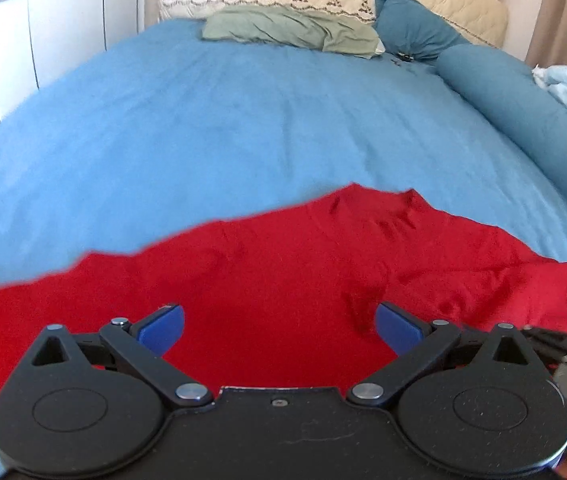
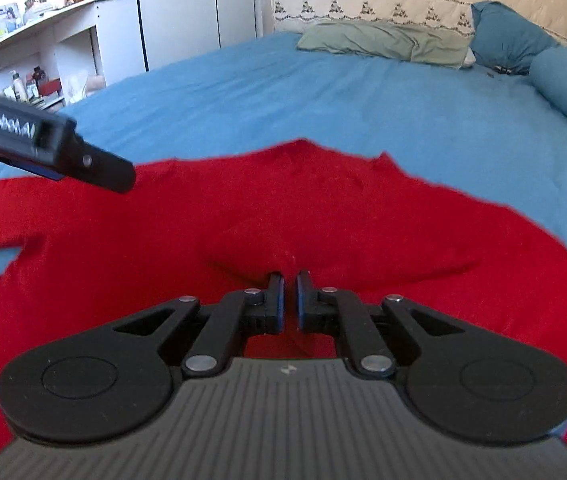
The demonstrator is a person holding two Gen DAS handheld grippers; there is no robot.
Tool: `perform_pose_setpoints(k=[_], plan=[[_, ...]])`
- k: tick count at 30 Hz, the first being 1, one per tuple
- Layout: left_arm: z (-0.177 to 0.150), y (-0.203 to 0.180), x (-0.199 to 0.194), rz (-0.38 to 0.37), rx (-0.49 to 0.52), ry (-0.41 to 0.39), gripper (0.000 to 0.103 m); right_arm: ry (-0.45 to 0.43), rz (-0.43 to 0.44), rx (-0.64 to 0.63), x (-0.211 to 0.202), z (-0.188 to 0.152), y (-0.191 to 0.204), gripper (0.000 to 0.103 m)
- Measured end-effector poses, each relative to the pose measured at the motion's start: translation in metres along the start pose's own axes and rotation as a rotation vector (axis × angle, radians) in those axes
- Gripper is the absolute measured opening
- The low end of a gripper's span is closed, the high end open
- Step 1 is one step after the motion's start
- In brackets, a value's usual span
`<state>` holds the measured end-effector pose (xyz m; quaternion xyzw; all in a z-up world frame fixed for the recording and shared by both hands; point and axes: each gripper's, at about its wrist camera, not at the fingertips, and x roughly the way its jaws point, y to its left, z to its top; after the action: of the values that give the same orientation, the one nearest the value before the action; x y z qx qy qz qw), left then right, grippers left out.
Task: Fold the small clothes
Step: 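Carry the held sleeve across the sweater body and open the right gripper, then close the left gripper on the other sleeve cuff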
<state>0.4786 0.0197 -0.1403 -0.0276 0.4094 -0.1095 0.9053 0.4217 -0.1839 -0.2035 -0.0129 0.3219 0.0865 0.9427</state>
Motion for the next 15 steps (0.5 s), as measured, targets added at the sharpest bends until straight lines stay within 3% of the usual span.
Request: perform_pose_setpoints(k=[1,3,4,5,7,11,15], plan=[[-0.001,0.0,0.001,-0.02,-0.011,0.002,0.103,0.001,-0.008,0.004,0.002,-0.003,-0.005,0.027],[0.003,-0.011,0.007,-0.032,-0.023,0.009,0.103,0.005,-0.033,-0.01,-0.001,-0.004,-0.005,0.058],[0.001,-0.015,0.005,-0.032,-0.028,0.017,0.103,0.001,-0.046,-0.027,-0.006,-0.004,-0.004,0.086],[-0.002,-0.017,0.005,-0.043,-0.034,0.023,0.103,-0.02,-0.062,-0.05,-0.015,-0.004,-0.004,0.098],[-0.011,-0.024,0.005,-0.087,-0.053,0.034,0.103,-0.063,-0.08,-0.104,-0.035,-0.008,-0.003,0.099],[-0.018,-0.054,0.012,-0.184,-0.066,0.042,0.103,-0.053,-0.148,-0.145,-0.076,-0.023,-0.025,0.099],[-0.016,-0.094,0.028,-0.214,-0.065,0.033,0.102,-0.053,-0.211,-0.115,-0.105,-0.042,-0.055,0.099]])
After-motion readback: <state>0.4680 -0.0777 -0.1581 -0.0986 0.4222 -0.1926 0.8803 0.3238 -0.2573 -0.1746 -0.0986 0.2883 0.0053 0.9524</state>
